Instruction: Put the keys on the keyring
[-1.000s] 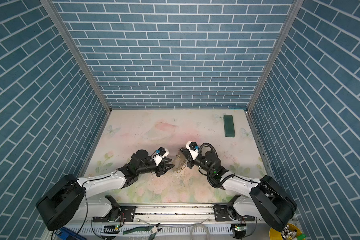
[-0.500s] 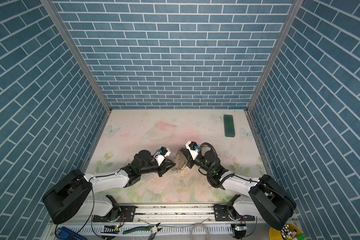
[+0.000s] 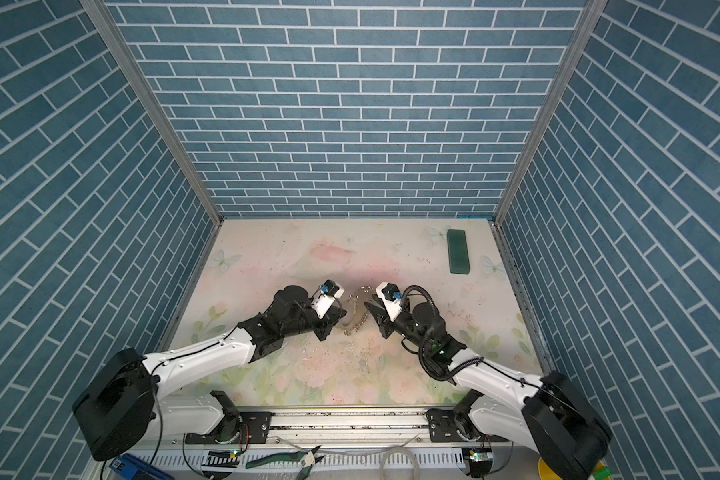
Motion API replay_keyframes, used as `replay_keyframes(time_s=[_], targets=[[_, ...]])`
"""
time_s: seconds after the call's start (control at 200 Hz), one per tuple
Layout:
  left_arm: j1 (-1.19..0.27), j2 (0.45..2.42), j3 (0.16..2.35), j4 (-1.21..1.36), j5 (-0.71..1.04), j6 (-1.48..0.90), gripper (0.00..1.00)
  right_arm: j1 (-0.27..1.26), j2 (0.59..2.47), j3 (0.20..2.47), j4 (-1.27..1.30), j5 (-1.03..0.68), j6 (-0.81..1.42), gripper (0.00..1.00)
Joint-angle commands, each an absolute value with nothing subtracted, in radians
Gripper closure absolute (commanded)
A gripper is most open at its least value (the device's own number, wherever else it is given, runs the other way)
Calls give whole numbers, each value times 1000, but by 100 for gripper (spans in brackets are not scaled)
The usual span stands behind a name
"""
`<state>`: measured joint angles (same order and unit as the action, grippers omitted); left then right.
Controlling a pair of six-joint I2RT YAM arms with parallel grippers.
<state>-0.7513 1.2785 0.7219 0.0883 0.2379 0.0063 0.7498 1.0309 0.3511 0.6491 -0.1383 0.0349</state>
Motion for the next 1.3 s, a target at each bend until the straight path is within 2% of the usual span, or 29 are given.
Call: replay_keyframes(time_s=[0.0,0.205,0.285,0.375,0.56,0.68,0.75,0.855,0.995,1.17,1.295], targets=[[-782,1277,922,-313,-60,127,100,733,923,379,405,68,-82,57],[-904,1484,1276,-798,-498,384,100,716,834,347,402,241,-118,56],[-928,1515,1375,-930,-462,432,100,717,824,325,428,293,-117,56],[-961,1502,1388,-1002,-380,536,100,716,807,306,442,350,-114,56],[-972,1601,1414,-1241,-588,643,100,714,749,283,447,396,-106,56],[-961,1627,1459,-1267,-635,703,100,713,732,275,454,404,-101,56],[-1010,1679,1542,-1356,-566,704,100,714,732,275,449,407,-100,56],[-1062,1715,1538,-1349,-583,765,100,714,724,270,447,414,-97,56],[-973,1764,1530,-1360,-707,785,100,713,716,269,444,411,-89,56],[-845,1779,1556,-1084,-835,924,100,714,728,270,446,417,-77,55],[-800,1829,1601,-863,-809,1057,100,713,727,268,446,426,-72,54]])
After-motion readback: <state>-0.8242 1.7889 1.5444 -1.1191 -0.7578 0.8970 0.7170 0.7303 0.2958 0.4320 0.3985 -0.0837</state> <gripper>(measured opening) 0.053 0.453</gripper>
